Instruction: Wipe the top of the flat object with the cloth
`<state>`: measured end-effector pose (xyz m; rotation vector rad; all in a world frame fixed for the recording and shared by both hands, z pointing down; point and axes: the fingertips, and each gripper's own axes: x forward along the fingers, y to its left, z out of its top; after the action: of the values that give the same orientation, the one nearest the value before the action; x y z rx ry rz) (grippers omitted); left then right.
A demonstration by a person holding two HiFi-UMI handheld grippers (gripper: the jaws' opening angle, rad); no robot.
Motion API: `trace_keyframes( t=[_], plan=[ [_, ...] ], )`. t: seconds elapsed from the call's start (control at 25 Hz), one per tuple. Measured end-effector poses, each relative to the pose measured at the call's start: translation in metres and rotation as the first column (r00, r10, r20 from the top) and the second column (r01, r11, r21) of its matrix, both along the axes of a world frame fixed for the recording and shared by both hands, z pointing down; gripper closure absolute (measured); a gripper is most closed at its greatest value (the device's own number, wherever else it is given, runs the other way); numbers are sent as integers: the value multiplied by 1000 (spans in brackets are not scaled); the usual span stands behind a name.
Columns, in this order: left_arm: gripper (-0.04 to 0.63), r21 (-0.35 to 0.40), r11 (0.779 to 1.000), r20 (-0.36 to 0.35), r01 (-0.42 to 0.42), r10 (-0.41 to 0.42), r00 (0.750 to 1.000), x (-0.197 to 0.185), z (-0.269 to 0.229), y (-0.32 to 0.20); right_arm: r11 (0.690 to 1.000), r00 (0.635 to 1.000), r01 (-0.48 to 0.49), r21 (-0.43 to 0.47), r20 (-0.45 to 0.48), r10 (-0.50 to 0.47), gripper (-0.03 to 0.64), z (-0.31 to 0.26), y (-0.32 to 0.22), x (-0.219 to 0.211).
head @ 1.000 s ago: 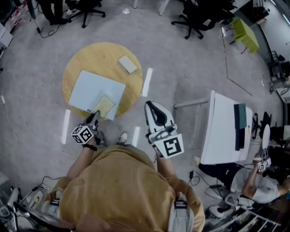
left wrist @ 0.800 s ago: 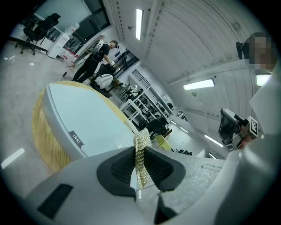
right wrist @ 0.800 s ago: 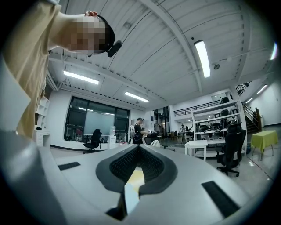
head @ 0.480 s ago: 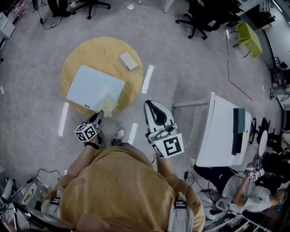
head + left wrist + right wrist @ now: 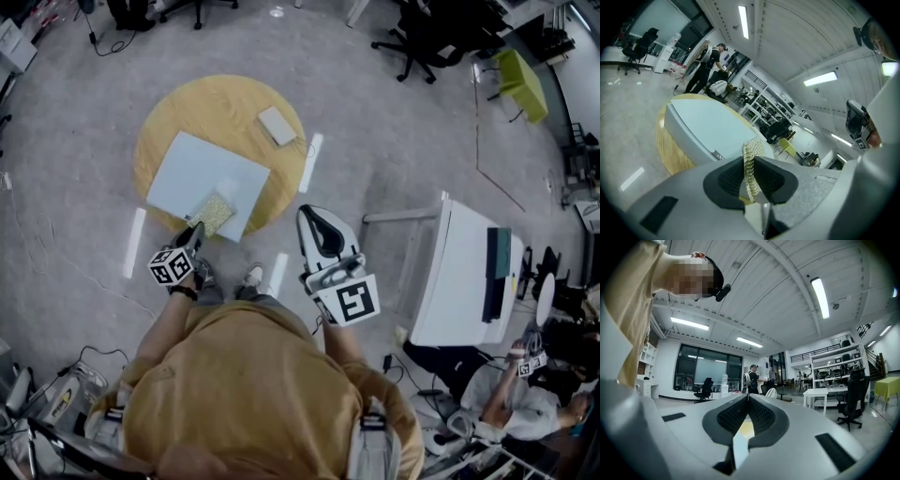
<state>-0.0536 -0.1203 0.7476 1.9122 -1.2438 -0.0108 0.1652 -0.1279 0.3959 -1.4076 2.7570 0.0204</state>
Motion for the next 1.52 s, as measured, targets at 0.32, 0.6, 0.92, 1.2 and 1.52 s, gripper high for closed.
trace_keyframes(
  t=[0.32,0.6,0.92,1.2,1.52],
  plan=[
    [534,10,999,31,44,-44,999,-67,-1,-23,999,999,-30,11,-38,31,615,2,2,-21],
    [534,14,994,64,109,-110,992,-145,-1,-37,996,996,-84,29,-40,85,615,-5,5,-39],
    [534,29,994,71,106,-108,992,-185,-4,-54,994,994,-102,43,-41,104,615,-13,8,-72],
    [534,28,995,67,95,-97,993,-196,-9,-60,990,991,-133,48,-21,134,615,-23,13,-80],
    [534,32,988,61,153,-155,986,-201,-10,-68,991,991,-129,38,-21,129,615,-16,20,-63]
  ],
)
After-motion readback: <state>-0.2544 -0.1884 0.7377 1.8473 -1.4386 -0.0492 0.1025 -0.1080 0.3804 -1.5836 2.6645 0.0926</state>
